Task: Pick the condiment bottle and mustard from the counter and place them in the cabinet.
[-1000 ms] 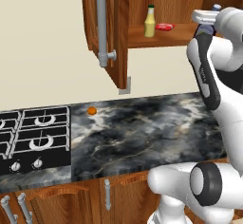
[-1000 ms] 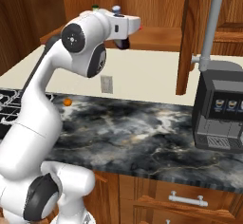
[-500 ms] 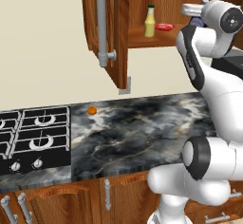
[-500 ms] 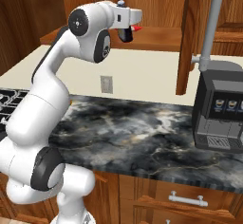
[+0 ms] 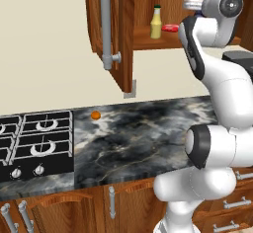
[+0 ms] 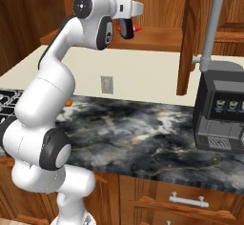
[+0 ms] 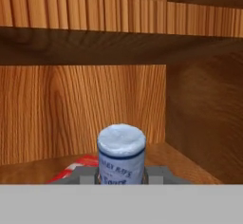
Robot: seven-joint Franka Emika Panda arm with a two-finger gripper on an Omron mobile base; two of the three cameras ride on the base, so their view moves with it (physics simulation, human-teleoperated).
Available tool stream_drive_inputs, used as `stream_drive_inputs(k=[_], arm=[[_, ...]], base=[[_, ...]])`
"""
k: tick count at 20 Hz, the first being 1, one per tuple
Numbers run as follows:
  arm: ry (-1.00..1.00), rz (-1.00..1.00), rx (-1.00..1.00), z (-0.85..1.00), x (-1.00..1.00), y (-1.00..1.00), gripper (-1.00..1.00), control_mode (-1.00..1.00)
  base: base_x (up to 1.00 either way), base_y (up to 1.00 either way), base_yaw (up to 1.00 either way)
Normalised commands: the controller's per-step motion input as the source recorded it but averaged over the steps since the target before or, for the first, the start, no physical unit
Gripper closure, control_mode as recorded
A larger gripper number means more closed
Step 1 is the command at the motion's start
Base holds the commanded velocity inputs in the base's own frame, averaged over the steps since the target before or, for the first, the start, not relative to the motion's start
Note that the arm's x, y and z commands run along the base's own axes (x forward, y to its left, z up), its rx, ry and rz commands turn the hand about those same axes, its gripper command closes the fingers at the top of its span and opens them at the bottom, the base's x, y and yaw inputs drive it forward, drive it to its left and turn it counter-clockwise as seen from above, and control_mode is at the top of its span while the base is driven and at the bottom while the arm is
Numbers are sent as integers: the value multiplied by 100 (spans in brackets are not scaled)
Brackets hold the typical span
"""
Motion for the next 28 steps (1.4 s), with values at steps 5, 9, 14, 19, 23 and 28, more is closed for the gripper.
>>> stream_drive_inputs(k=[5,9,14,19,23,28], arm=[[2,0,-2,-8,2,0,100,-100],[5,0,-5,-14,14,0,100,-100],[4,0,-1,-3,34,0,100,-100],[3,-3,0,0,50,0,100,-100],[3,-4,0,-5,51,0,100,-100],[3,-3,0,-15,45,0,100,-100]], base=[[0,0,0],[0,0,0],[0,0,0],[0,0,0],[0,0,0],[0,0,0]])
